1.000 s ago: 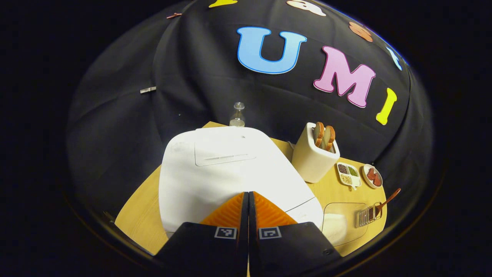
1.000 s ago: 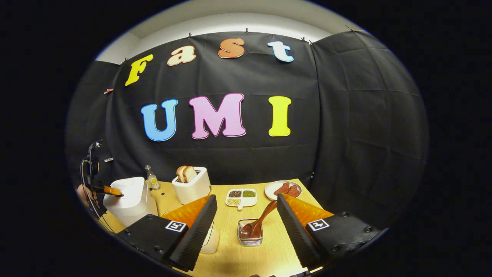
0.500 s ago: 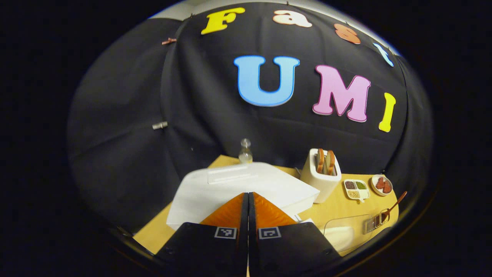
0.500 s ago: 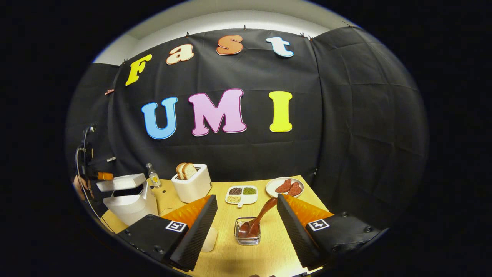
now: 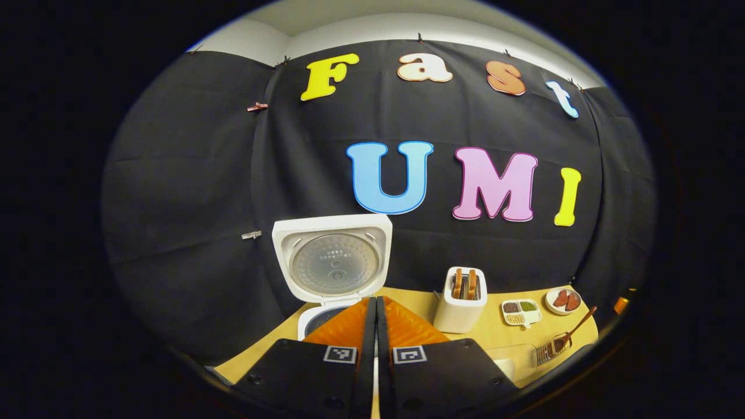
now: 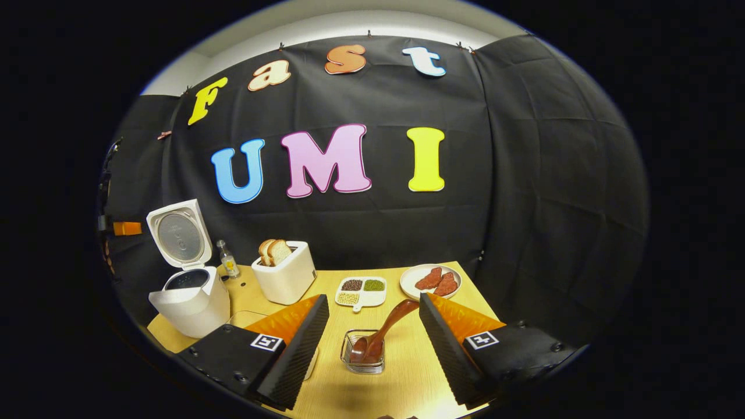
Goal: Close the left gripper, press the button to open the rice cooker; take a wooden spoon from the chopstick holder with the right hand, scoop a spoonful of rice and pour it into the rice cooker, then put the wooden spoon back into the chopstick holder.
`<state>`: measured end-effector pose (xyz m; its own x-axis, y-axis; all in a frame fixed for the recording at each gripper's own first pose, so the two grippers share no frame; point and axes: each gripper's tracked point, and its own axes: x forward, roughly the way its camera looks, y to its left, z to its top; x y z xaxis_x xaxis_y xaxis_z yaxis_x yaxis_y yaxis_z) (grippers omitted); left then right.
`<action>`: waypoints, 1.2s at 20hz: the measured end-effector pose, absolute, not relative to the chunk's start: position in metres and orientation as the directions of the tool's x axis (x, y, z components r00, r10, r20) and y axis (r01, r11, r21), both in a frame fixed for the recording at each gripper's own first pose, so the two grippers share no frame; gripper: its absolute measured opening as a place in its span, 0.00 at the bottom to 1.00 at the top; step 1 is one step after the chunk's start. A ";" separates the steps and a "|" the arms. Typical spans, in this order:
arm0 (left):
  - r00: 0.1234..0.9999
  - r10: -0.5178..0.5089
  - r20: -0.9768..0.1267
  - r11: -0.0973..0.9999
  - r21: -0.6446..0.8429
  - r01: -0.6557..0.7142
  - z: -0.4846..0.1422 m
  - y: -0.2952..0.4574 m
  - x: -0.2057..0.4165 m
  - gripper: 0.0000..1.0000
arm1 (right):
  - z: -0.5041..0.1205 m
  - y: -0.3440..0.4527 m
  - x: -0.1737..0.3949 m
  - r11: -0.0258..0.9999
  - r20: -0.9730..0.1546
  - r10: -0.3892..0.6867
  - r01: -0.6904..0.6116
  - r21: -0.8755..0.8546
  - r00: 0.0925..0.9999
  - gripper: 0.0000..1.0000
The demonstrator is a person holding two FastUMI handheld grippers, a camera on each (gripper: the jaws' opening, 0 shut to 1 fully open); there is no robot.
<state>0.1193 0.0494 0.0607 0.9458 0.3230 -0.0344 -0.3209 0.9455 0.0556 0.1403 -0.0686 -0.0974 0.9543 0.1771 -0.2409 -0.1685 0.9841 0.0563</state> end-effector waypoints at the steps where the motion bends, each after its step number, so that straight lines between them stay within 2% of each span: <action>1: 0.942 0.334 -0.041 0.942 0.050 -0.332 0.059 0.045 0.111 0.09 | -0.103 -0.069 0.144 0.983 -0.253 0.184 -0.174 0.061 0.950 0.98; 3: 0.942 0.333 -0.050 0.943 0.018 -0.332 0.055 0.028 0.097 0.12 | -0.115 -0.069 0.151 0.980 -0.280 0.200 -0.186 0.075 0.939 0.98; 5: 0.939 0.341 -0.045 0.940 0.000 -0.342 0.048 0.018 0.088 0.24 | -0.129 -0.071 0.158 0.977 -0.314 0.213 -0.196 0.086 0.925 0.98; 7: 0.946 0.321 -0.044 0.947 -0.007 -0.322 0.038 0.000 0.083 0.54 | -0.140 -0.073 0.164 0.974 -0.337 0.226 -0.203 0.100 0.914 0.99; 8: 0.948 0.313 -0.051 0.950 -0.004 -0.314 0.033 -0.007 0.083 0.77 | -0.147 -0.075 0.167 0.973 -0.351 0.228 -0.204 0.105 0.908 0.99; 10: 0.951 0.299 -0.080 0.954 0.001 -0.300 0.021 -0.021 0.082 0.98 | -0.158 -0.078 0.173 0.970 -0.381 0.240 -0.209 0.121 0.893 0.98; 15: 0.953 0.284 -0.100 0.958 -0.018 -0.287 0.000 -0.047 0.085 0.99 | -0.201 -0.076 0.185 0.960 -0.463 0.278 -0.226 0.165 0.842 0.98; 16: 0.953 0.271 -0.139 0.961 -0.020 -0.276 -0.012 -0.052 0.085 0.99 | -0.211 -0.076 0.188 0.960 -0.487 0.279 -0.227 0.164 0.828 0.99; 20: 0.947 0.265 -0.180 0.964 0.024 -0.265 -0.033 -0.061 0.085 0.98 | -0.227 -0.070 0.214 0.951 -0.479 0.305 -0.240 0.193 0.823 0.98; 24: 0.945 0.250 -0.212 0.966 -0.015 -0.259 -0.047 -0.072 0.083 0.99 | -0.246 -0.066 0.240 0.947 -0.493 0.305 -0.208 0.243 0.815 0.99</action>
